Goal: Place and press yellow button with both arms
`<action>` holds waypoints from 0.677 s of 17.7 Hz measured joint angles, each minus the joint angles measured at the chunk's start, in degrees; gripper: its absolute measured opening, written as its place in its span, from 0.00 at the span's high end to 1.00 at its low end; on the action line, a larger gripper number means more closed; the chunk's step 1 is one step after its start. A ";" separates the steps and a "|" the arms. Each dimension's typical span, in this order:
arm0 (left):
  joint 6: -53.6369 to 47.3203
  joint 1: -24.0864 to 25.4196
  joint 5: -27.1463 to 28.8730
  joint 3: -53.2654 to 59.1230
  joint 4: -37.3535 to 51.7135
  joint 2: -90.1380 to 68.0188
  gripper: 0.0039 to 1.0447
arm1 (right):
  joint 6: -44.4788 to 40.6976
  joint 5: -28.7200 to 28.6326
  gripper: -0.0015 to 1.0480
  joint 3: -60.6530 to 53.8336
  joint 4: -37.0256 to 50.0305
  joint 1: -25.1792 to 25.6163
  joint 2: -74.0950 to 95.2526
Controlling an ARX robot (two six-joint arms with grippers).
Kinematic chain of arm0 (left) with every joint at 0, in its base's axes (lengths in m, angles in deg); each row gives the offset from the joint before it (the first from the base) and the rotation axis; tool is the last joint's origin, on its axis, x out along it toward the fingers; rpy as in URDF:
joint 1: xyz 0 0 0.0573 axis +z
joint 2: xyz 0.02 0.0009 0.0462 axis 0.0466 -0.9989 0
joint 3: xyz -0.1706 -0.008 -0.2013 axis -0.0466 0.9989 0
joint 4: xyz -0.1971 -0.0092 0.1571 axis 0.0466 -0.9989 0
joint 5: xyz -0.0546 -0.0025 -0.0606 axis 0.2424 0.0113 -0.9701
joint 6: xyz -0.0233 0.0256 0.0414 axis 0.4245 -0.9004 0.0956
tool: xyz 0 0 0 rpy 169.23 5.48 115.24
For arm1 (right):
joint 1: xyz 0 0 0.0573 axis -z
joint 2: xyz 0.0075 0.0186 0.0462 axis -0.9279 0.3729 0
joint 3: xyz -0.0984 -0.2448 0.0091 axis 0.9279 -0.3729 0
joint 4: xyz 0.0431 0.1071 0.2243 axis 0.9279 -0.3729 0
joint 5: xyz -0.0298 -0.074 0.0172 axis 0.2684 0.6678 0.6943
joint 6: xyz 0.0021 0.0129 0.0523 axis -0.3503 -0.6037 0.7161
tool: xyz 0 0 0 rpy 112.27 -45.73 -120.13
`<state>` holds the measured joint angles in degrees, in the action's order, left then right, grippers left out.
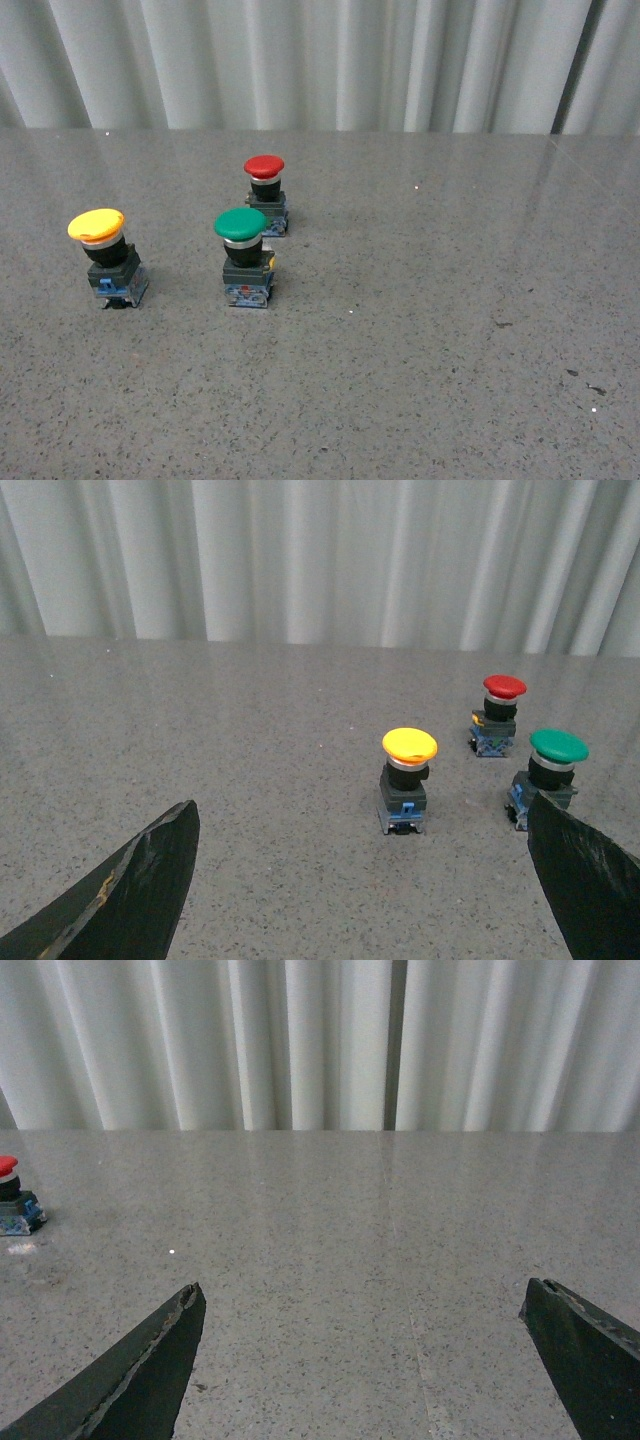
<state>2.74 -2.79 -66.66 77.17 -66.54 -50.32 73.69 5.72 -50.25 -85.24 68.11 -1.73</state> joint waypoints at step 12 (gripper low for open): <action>-0.63 -2.38 11.04 -9.33 2.69 -21.68 0.06 | 0.04 0.00 0.06 0.00 -0.02 0.00 0.00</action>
<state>2.10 -5.17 -55.63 67.84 -63.85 -72.01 73.74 5.72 -50.25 -85.26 68.11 -1.73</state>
